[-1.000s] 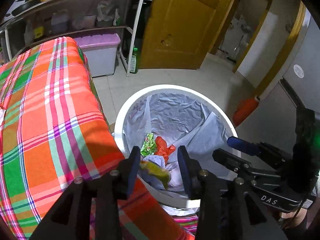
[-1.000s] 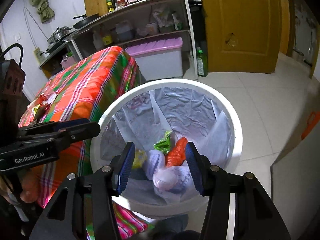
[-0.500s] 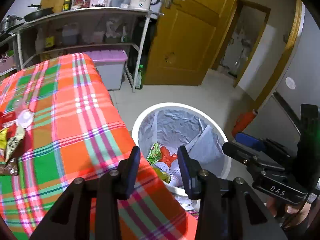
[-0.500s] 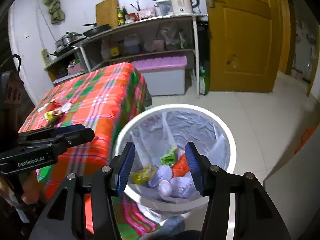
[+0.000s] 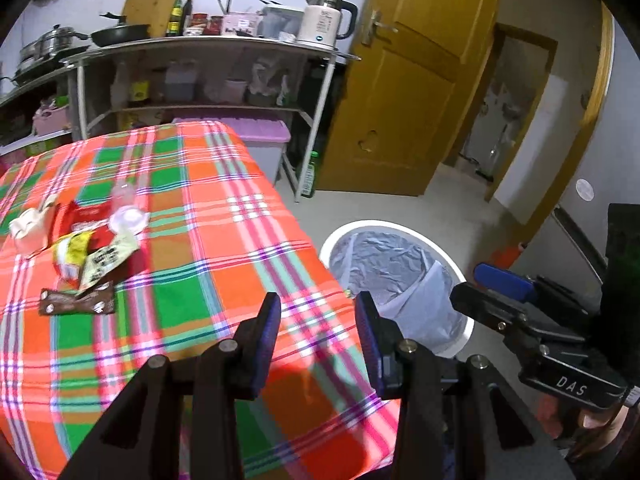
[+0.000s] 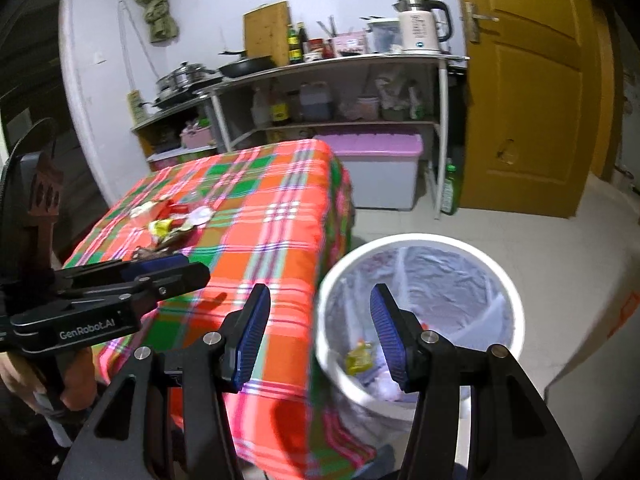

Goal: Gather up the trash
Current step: 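Move both tools back over the remaining trash on the table, then grasp the brown coffee stick with the left tool while the right tool grasps the beige snack packet, then carry both packets over the bin and open both tools to drop them, then move both tools back toward the red wrapper and cup on the table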

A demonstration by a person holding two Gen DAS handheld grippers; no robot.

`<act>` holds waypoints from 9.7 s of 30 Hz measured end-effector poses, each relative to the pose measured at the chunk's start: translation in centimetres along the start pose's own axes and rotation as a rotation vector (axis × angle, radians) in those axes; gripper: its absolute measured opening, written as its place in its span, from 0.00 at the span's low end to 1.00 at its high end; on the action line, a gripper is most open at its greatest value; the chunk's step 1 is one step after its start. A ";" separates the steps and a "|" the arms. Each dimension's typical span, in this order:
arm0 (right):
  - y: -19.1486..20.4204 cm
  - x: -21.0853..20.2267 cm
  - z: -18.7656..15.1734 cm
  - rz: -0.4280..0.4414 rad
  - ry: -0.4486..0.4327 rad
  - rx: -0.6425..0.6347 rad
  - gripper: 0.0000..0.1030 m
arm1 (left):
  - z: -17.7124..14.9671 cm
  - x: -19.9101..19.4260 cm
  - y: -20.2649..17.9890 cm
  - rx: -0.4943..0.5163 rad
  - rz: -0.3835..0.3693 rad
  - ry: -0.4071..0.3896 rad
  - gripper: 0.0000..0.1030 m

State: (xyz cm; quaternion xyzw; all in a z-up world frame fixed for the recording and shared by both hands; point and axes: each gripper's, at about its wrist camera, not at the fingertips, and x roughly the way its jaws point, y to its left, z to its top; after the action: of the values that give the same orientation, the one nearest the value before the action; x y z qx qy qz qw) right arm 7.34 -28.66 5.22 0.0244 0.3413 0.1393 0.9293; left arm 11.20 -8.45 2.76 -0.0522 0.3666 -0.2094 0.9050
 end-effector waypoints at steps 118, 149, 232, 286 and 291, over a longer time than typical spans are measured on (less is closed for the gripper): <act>3.2 11.5 3.4 0.246 0.105 0.206 0.05 | -1.6 1.8 11.7 -0.159 0.294 0.036 0.22; 1.3 3.5 2.8 0.183 -0.017 0.195 0.03 | -0.1 -2.6 3.7 -0.028 0.150 -0.070 0.22; -2.8 0.7 1.3 -0.054 -0.015 0.142 0.28 | 1.2 1.8 -2.4 0.037 -0.038 -0.009 0.42; 9.4 6.4 1.9 0.148 0.096 -0.064 0.38 | -2.2 -5.1 14.3 -0.194 0.233 -0.083 0.54; 9.7 7.6 2.4 0.157 0.103 -0.068 0.38 | -1.3 -3.7 15.9 -0.202 0.249 -0.067 0.56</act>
State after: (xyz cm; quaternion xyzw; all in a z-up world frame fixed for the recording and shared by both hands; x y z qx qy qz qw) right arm 12.09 -17.17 3.63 0.0123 0.3807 0.2242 0.8970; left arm 13.34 7.60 0.31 -0.1039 0.3591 -0.0558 0.9258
